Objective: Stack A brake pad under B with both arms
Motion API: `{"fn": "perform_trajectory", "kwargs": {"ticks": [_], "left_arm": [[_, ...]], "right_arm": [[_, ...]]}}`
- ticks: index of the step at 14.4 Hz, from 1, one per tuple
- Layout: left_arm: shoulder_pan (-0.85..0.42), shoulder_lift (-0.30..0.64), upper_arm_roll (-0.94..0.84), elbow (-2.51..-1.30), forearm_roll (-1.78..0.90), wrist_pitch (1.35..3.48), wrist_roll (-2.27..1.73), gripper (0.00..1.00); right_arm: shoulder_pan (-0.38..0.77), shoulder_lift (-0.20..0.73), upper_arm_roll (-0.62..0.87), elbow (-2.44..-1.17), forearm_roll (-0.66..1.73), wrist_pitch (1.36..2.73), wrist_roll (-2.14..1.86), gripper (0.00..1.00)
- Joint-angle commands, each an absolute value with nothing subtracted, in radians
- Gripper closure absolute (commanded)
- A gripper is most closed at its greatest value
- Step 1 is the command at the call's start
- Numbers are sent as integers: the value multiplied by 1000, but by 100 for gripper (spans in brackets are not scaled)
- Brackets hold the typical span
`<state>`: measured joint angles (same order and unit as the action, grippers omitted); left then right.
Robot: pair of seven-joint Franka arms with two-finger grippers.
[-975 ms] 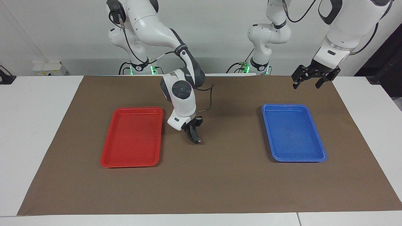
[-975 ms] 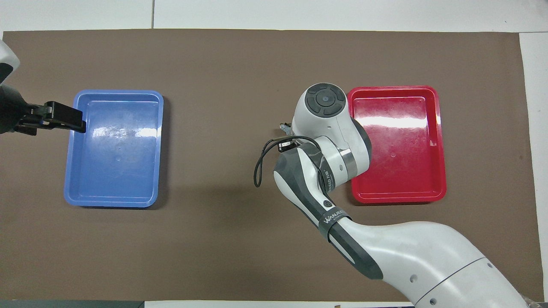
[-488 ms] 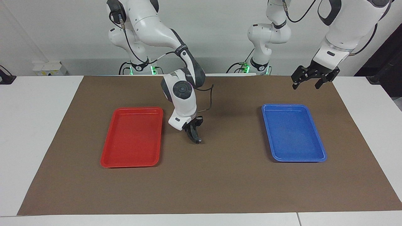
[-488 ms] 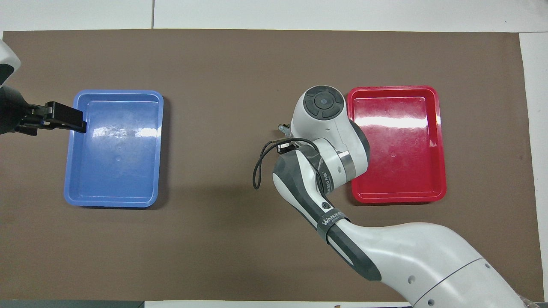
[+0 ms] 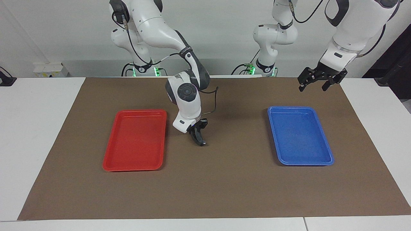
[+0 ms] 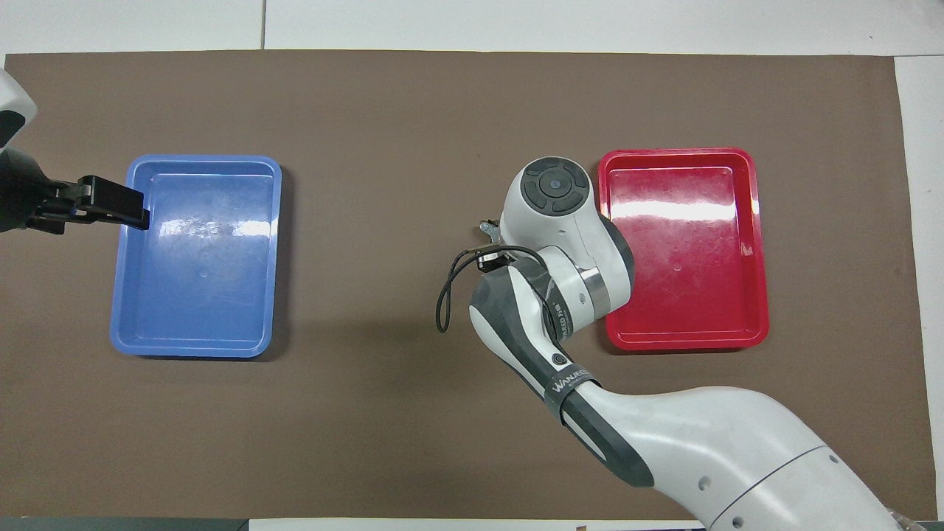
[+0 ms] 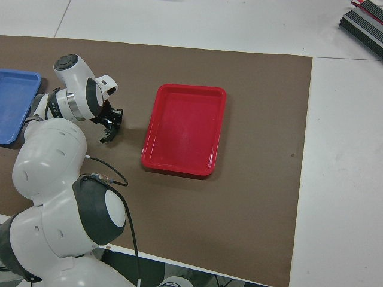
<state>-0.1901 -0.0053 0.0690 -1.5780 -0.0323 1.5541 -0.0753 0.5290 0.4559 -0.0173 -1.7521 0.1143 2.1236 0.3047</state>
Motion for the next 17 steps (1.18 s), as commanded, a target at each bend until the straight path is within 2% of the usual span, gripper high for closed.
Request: {"fn": "perform_trajectory", "kwargs": {"ticks": [1, 14, 15, 16, 17], "left_arm": [[-173, -35, 57, -1620, -46, 1580, -83, 0], [-173, -35, 55, -1621, -46, 1578, -84, 0], [-173, -35, 54, -1621, -46, 1578, -84, 0], [-173, -35, 55, -1621, -46, 1580, -84, 0], [-173, -35, 54, -1623, -46, 1578, -84, 1]], "right_arm": [[528, 419, -17, -1796, 120, 2144, 276, 100], [545, 407, -18, -1838, 120, 2160, 267, 99], [545, 403, -18, -1839, 120, 2160, 267, 93], [545, 402, -18, -1842, 120, 2160, 268, 79], [545, 402, -17, -1842, 120, 2160, 270, 57]]}}
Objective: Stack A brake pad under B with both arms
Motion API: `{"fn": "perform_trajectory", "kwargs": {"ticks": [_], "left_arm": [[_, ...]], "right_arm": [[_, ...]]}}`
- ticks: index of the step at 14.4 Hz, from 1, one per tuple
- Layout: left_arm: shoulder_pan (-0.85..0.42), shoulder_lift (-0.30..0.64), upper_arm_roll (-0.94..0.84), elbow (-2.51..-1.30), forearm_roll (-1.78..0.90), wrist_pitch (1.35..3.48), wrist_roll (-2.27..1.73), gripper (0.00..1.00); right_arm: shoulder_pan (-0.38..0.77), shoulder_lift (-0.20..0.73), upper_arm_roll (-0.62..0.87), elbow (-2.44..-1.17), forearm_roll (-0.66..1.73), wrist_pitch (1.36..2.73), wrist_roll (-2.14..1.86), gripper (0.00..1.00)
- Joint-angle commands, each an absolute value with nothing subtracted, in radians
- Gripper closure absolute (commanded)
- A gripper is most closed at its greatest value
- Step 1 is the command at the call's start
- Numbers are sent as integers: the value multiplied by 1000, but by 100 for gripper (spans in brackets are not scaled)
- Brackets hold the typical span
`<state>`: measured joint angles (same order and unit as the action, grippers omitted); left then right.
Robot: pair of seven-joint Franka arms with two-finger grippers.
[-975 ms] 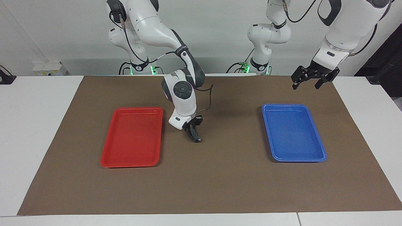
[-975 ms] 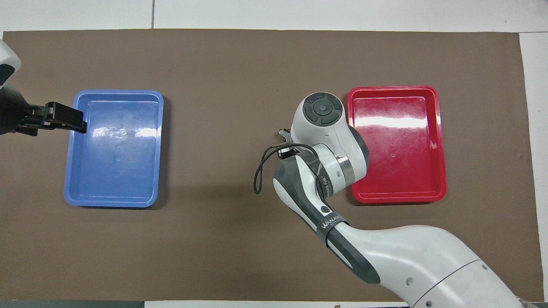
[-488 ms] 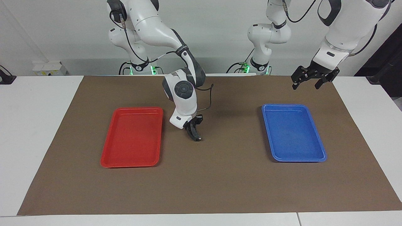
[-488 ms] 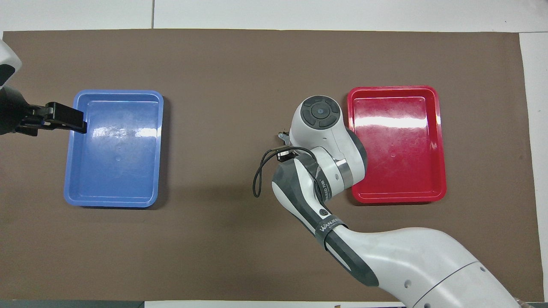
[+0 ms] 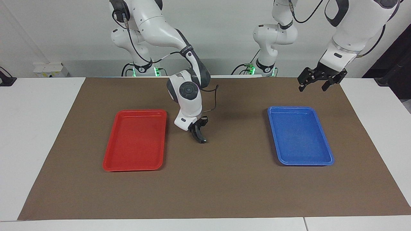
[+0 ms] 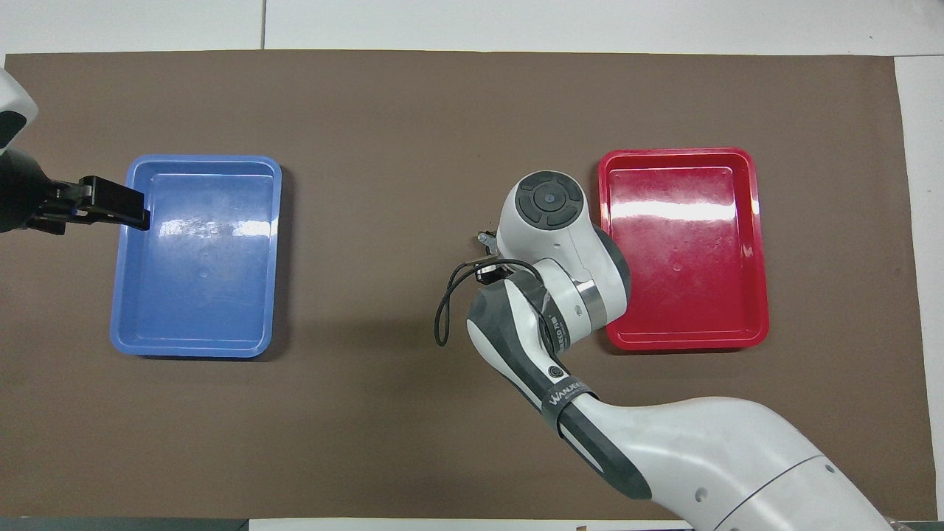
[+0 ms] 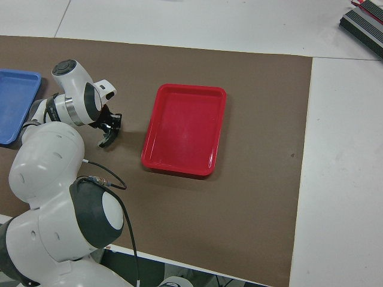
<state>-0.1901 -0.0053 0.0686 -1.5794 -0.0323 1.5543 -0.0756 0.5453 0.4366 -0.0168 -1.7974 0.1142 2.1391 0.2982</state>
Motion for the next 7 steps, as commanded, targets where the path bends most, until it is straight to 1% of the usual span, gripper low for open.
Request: {"fn": "perform_trajectory", "kwargs": {"ticks": [1, 2, 4, 7], "left_arm": [[-173, -35, 54, -1624, -46, 1580, -84, 0], [-173, -35, 54, -1626, -46, 1580, -84, 0], [-173, -35, 54, -1626, -46, 1580, -86, 0], [-175, -34, 54, -1624, -46, 1580, -86, 1]], "right_arm": [[545, 402, -18, -1842, 120, 2158, 275, 25], [546, 400, -18, -1841, 120, 2155, 276, 0], [543, 399, -18, -1832, 120, 2152, 275, 0], [529, 361, -26, -1825, 120, 2141, 275, 0]]}}
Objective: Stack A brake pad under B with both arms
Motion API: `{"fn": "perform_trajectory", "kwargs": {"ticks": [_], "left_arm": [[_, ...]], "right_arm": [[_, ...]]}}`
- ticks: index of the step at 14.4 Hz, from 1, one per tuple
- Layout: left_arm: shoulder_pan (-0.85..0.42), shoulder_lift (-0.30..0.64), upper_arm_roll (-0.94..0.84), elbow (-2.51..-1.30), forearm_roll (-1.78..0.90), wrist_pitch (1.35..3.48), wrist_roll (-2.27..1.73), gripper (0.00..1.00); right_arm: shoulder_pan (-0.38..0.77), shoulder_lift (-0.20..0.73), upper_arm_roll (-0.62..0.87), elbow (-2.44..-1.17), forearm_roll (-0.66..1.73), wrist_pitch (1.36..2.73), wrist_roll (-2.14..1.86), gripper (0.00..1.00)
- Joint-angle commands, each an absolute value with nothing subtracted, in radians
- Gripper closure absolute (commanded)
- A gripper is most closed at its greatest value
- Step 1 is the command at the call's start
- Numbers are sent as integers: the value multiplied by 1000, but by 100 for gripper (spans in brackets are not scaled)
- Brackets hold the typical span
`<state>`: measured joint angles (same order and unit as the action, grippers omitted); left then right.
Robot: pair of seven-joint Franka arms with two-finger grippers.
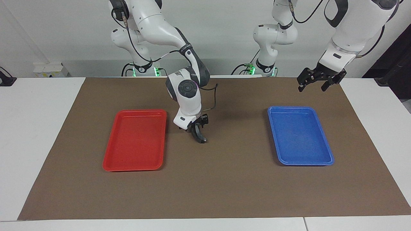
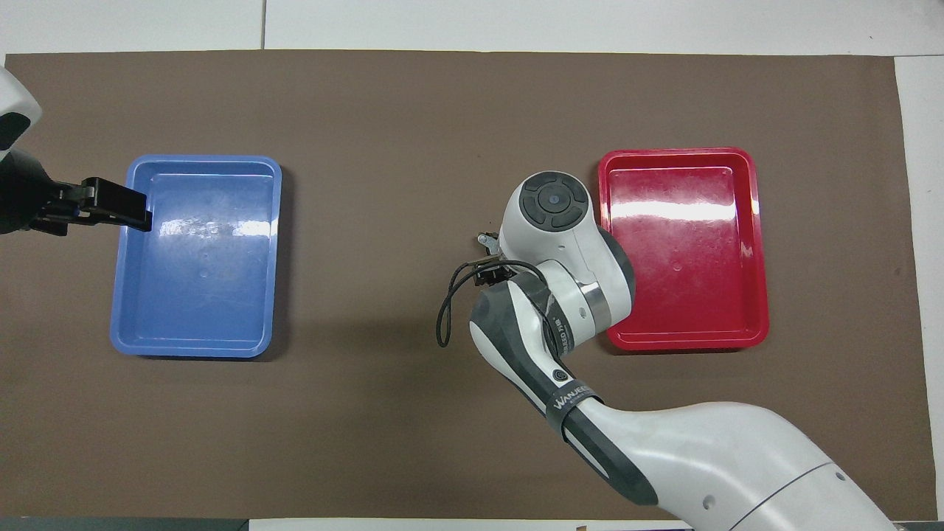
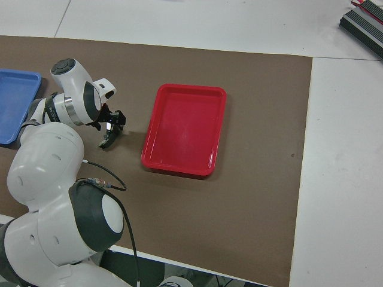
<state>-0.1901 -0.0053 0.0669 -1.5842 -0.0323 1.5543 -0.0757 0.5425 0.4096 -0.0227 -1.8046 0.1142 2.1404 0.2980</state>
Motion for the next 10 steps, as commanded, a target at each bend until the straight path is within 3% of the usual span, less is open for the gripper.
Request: {"fn": "perform_trajectory", "kwargs": {"ticks": [1, 5, 10], "left_arm": [[-175, -34, 54, -1624, -46, 1580, -86, 0], [-175, -34, 54, -1626, -46, 1580, -83, 0], [-175, -34, 54, -1626, -46, 1580, -80, 1]], "right_arm": [[517, 345, -31, -1824, 118, 2135, 275, 0], [387, 244, -31, -1804, 97, 2062, 272, 0], [210, 206, -28, -1654, 31, 1759, 235, 0]]}}
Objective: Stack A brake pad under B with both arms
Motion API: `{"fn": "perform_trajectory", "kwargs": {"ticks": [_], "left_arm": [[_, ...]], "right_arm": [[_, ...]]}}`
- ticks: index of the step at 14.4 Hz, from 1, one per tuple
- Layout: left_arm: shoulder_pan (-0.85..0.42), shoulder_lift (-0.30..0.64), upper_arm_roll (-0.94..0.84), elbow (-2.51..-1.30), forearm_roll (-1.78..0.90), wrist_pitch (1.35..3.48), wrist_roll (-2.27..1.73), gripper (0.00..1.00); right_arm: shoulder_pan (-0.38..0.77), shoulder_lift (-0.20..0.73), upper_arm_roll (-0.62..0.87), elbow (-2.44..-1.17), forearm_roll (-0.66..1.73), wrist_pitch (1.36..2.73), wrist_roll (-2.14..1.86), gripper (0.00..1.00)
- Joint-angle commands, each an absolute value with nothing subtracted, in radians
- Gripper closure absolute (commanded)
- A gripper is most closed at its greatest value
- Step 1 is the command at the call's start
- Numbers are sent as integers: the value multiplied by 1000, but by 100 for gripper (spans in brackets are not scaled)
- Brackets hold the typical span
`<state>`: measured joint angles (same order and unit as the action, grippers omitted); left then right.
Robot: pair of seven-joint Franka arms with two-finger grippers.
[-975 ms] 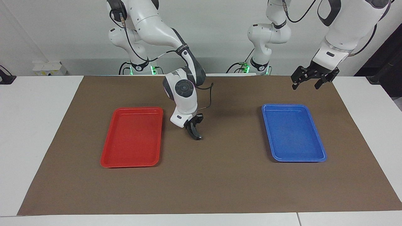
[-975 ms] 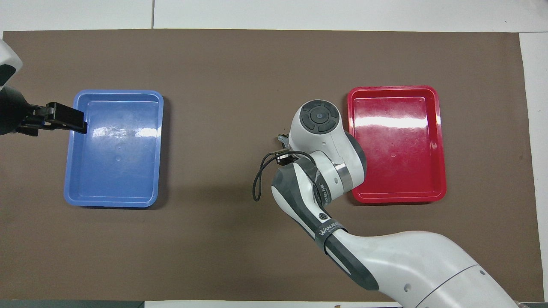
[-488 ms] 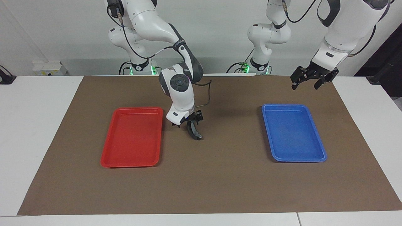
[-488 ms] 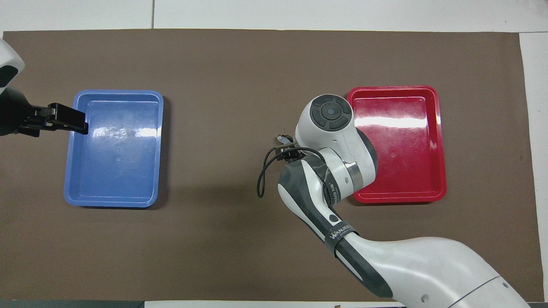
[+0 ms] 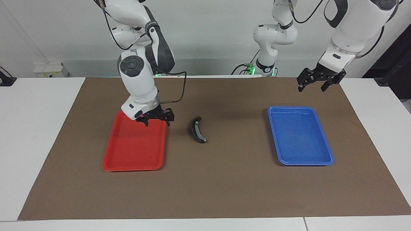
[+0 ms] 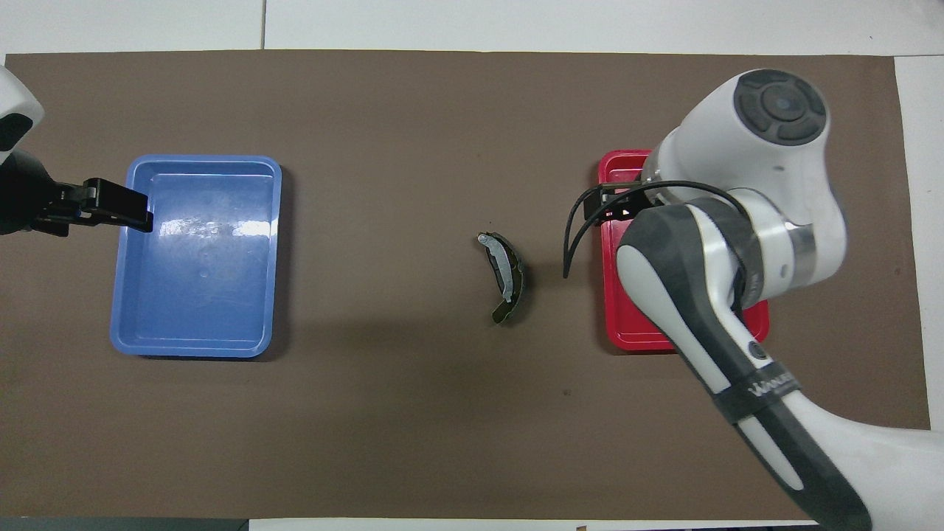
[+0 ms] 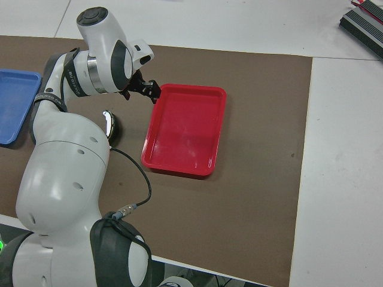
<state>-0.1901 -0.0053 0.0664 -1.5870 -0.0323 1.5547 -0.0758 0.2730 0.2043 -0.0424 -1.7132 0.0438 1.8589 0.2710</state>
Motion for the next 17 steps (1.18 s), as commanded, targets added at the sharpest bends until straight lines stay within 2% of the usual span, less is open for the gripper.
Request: {"fn": "perform_trajectory", "kwargs": {"ticks": [1, 7, 12, 17], "left_arm": [[-175, -34, 55, -1626, -46, 1578, -77, 1], [-175, -35, 55, -1626, -46, 1577, -72, 0], [-175, -31, 61, -1618, -46, 1557, -69, 0], [-175, -28, 66, -1617, -46, 1552, -66, 0]], "right_arm": [[178, 190, -29, -1632, 29, 1705, 191, 0], [-8, 43, -29, -1624, 17, 1536, 51, 0], [-15, -56, -31, -1732, -35, 1529, -32, 0], [-11, -51, -34, -1738, -81, 1557, -35, 0]]}}
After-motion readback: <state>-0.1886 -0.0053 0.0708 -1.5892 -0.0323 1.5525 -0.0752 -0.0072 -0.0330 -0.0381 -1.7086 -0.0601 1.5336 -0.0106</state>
